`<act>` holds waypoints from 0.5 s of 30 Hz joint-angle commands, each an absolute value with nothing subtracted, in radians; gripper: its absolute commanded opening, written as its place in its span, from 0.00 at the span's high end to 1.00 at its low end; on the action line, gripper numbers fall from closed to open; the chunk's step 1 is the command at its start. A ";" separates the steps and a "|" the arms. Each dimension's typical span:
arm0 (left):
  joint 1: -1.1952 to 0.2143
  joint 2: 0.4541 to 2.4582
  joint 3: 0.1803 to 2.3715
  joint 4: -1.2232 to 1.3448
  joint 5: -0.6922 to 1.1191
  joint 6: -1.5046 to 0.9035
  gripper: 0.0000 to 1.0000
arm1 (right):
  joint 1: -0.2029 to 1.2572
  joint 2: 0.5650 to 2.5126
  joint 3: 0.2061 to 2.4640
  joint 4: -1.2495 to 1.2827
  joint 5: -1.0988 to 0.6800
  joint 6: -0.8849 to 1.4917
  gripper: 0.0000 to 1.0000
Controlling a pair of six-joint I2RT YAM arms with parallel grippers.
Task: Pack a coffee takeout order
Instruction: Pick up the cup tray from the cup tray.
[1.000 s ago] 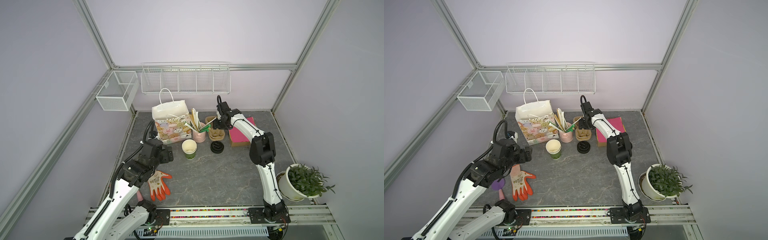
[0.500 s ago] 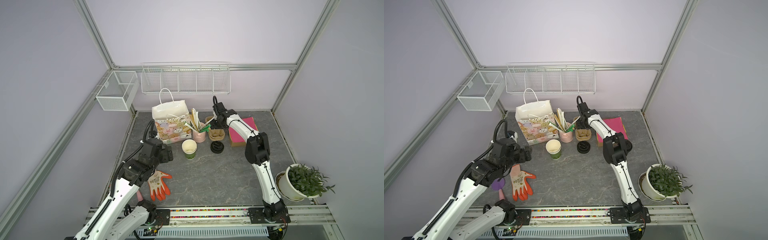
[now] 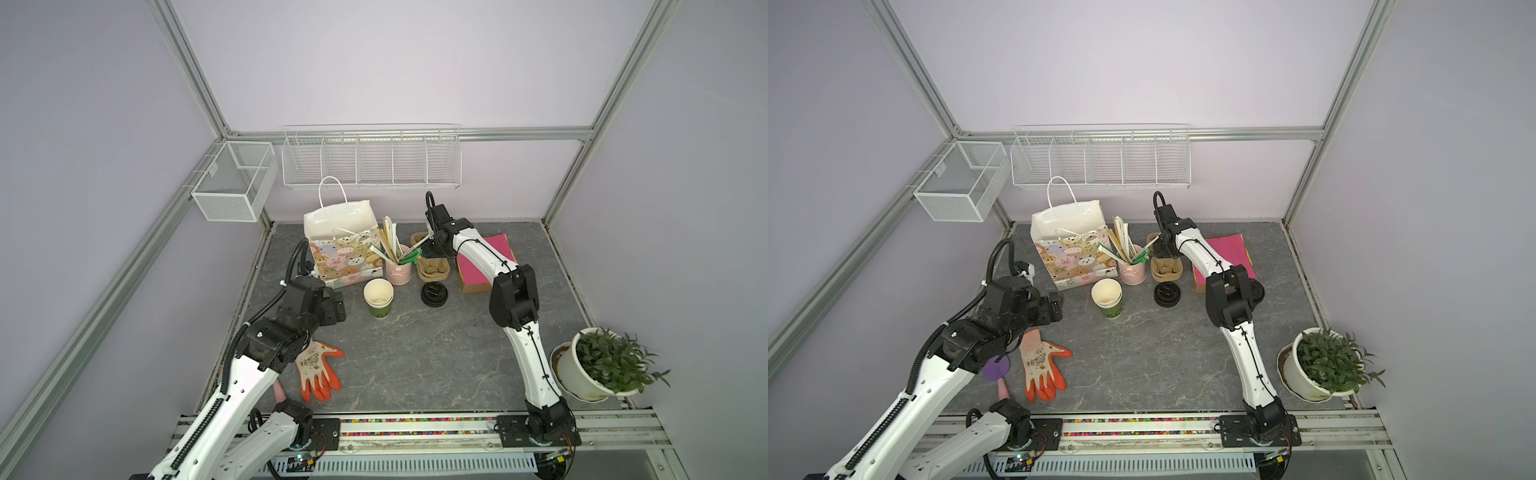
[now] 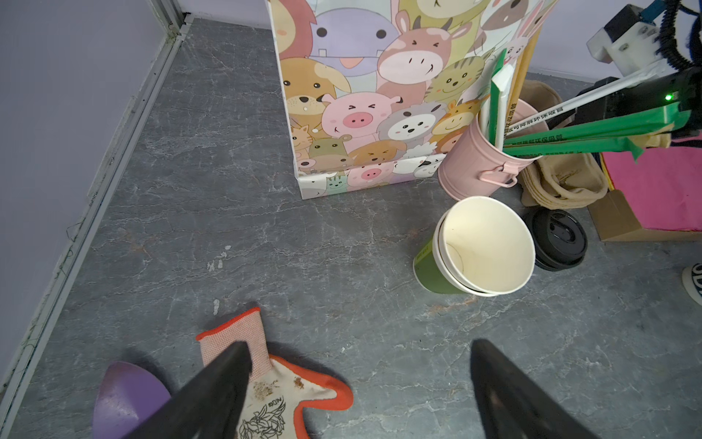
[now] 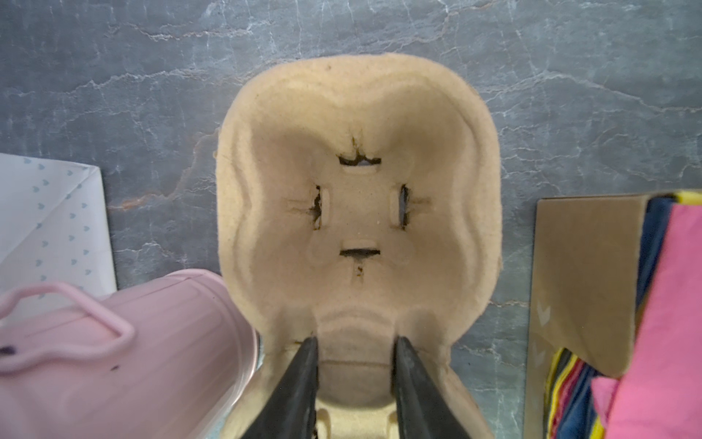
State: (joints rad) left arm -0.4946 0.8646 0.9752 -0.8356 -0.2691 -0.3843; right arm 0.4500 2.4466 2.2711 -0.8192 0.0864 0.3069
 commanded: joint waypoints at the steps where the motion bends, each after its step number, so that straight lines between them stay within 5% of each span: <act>1: -0.487 0.866 0.965 -0.839 -0.267 -0.383 0.09 | 0.460 2.409 2.292 -0.842 0.089 0.305 0.66; 15: -0.480 0.878 0.966 -0.841 -0.256 -0.383 0.09 | 0.462 2.328 2.288 -0.855 0.106 0.309 0.68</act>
State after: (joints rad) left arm -0.4877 0.8761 0.9752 -0.8352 -0.2615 -0.3843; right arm 0.4553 2.4096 2.2723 -0.8497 0.0898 0.3073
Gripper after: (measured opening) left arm 0.906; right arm 0.327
